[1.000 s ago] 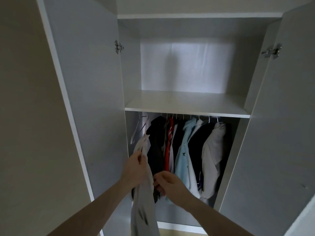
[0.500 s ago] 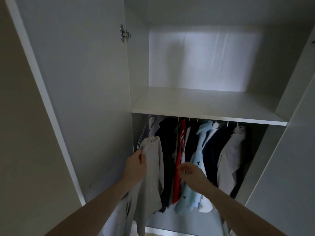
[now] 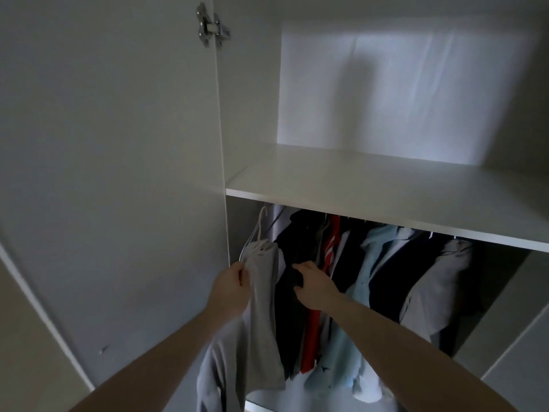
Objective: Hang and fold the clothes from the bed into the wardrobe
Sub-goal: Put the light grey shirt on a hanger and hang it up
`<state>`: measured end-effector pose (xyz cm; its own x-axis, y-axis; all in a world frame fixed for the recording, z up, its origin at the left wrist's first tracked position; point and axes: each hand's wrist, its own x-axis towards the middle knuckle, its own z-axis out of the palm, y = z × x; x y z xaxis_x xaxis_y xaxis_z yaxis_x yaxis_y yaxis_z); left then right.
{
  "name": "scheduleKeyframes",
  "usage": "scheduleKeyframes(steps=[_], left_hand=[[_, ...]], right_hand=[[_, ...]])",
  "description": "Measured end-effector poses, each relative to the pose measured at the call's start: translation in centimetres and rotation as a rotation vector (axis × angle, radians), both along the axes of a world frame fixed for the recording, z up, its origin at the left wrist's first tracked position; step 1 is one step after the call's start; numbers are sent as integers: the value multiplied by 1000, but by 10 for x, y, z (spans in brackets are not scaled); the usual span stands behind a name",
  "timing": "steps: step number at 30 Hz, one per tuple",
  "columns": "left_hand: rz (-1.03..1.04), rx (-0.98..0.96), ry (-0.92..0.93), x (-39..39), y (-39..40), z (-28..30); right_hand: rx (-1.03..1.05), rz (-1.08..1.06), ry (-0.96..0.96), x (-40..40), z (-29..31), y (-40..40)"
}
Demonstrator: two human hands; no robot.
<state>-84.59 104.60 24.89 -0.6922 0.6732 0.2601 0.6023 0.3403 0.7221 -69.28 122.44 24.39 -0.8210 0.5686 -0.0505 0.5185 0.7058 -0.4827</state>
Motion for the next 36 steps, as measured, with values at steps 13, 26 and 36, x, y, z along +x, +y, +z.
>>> scheduleKeyframes(steps=[13, 26, 36], left_hand=[[1, -42, 16, -24, 80, -22], [-44, 83, -13, -77, 167, -53], [-51, 67, -75, -108, 224, -54]], right_hand=[[122, -4, -298, -43, -21, 60], [183, -3, -283, -68, -47, 90], [301, 29, -229, -91, -51, 103]])
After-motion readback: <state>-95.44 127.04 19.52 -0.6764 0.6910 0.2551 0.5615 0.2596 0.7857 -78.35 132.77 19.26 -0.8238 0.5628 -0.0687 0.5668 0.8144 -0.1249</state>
